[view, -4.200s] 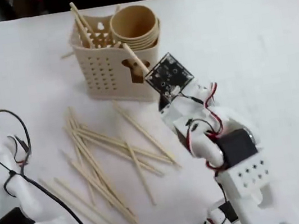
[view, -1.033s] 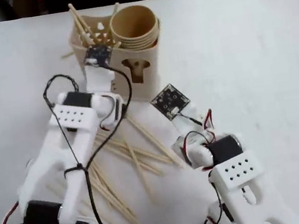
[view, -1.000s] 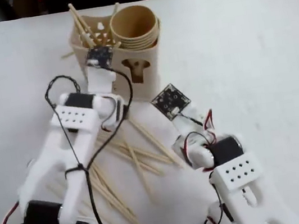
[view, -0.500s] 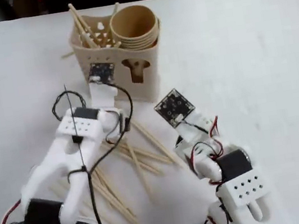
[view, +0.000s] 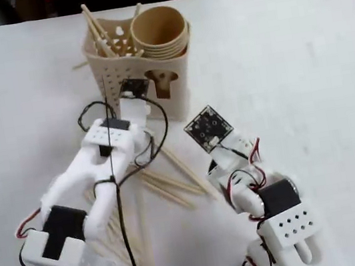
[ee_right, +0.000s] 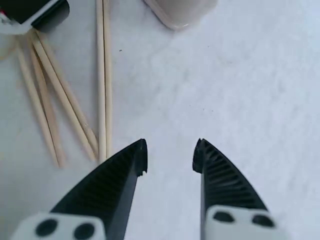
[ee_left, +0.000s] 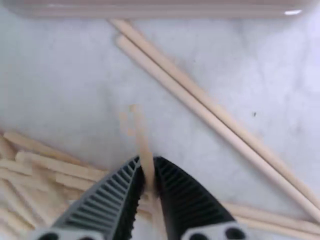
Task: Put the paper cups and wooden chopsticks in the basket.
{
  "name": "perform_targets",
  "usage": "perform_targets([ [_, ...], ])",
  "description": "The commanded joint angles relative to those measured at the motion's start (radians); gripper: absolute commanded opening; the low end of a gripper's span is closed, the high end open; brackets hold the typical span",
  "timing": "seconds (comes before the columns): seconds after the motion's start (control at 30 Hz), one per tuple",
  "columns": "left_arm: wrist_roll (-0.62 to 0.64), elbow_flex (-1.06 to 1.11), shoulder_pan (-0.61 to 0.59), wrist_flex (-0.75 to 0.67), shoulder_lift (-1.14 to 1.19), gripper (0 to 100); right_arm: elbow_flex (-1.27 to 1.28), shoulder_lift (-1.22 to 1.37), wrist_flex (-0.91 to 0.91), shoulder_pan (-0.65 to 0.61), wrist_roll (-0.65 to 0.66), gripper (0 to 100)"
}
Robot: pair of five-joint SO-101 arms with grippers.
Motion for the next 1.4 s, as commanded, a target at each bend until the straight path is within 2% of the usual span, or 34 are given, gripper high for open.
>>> perform_targets([
  [0.0,0.003,-0.069,-0.004,0.014,-0.007,2,-0.006,-0.015,0.01,0.008,-0.008,15.6],
  [0.1,0.003,-0.115,-0.028,0.02,-0.008,2,-0.006,-0.015,0.01,0.008,-0.008,15.6],
  [0.27,-0.028,-0.25,-0.077,0.144,-0.084,2,-0.005,-0.015,0.01,0.008,-0.008,15.6],
  [0.6,-0.186,-0.595,-0.104,0.351,-0.522,2,0.011,-0.015,0.004,0.008,-0.003,15.6],
  [0.73,-0.212,-0.764,-0.104,0.321,-0.613,2,0.011,-0.015,0.004,0.008,-0.002,15.6],
  [0.9,-0.213,-0.968,-0.099,0.299,-0.604,2,0.012,-0.015,0.004,0.007,-0.002,15.6],
  [1.07,-0.209,-0.994,-0.097,0.089,-0.51,2,0.012,-0.015,0.004,0.007,-0.002,15.6],
  [1.13,-0.207,-0.994,-0.104,0.101,-0.483,2,0.012,-0.015,0.004,0.007,-0.002,15.6],
  [1.2,-0.209,-0.993,-0.128,0.212,-0.481,2,0.017,-0.015,0.004,0.007,-0.002,15.6],
  [1.3,-0.209,-0.993,-0.191,0.473,-0.495,2,0.017,-0.015,0.004,0.007,0.0,15.6],
  [1.37,-0.215,-0.987,-0.275,0.664,-0.495,2,0.017,-0.012,0.01,0.004,0.0,15.6],
])
